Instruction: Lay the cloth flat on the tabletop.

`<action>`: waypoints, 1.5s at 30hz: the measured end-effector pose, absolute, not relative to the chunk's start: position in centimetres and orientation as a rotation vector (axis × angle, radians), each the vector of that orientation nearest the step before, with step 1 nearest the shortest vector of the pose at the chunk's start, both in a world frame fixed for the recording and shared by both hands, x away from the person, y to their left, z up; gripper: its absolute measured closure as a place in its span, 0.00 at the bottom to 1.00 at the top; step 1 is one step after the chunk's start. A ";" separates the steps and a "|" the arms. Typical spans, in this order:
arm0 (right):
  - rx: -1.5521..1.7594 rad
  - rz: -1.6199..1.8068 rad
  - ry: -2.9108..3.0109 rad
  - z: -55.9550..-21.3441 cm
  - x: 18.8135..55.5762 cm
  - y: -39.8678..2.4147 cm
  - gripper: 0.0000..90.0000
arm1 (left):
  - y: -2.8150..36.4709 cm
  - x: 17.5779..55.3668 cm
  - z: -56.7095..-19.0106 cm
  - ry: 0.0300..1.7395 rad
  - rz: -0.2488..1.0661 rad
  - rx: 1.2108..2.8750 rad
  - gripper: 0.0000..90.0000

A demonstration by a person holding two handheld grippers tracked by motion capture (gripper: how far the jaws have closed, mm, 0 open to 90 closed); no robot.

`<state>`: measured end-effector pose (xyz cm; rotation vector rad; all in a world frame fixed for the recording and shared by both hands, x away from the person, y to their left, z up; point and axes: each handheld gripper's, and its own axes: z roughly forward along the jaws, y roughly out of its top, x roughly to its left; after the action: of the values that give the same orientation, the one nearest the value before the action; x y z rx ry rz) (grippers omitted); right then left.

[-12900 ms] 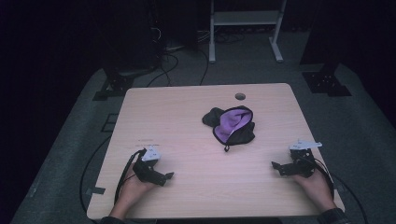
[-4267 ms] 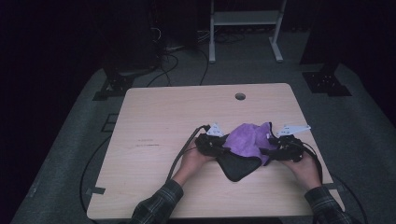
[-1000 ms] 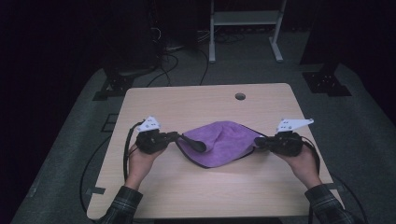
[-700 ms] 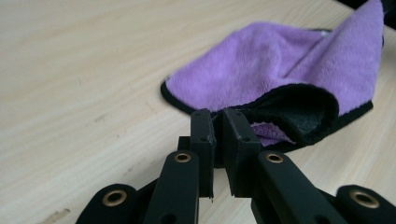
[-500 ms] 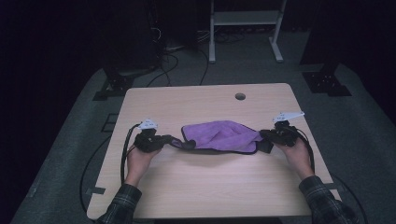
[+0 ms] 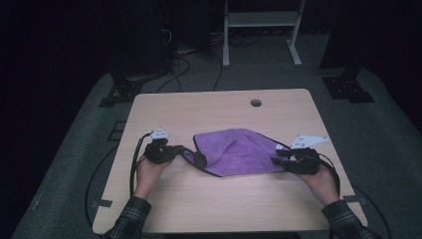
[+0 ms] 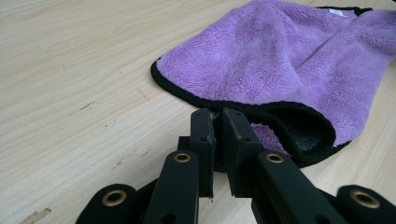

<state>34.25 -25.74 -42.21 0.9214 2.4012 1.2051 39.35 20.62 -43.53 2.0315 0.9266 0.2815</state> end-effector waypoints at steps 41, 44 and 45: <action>0.837 1.361 2.482 -40.3 35.9 -25.1 0.96 | 20.1 39.4 -43.8 0.913 0.259 2.056 0.91; 0.917 1.266 2.464 -41.6 37.7 -25.7 0.96 | 20.0 39.4 -43.9 0.912 0.258 2.061 0.91; 0.937 1.232 2.461 -42.1 38.3 -25.9 0.96 | 19.9 39.4 -43.9 0.911 0.257 2.061 0.91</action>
<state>38.30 -25.93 -42.13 0.9370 2.4615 1.2318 39.42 19.92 -43.87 2.0608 0.9112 0.2574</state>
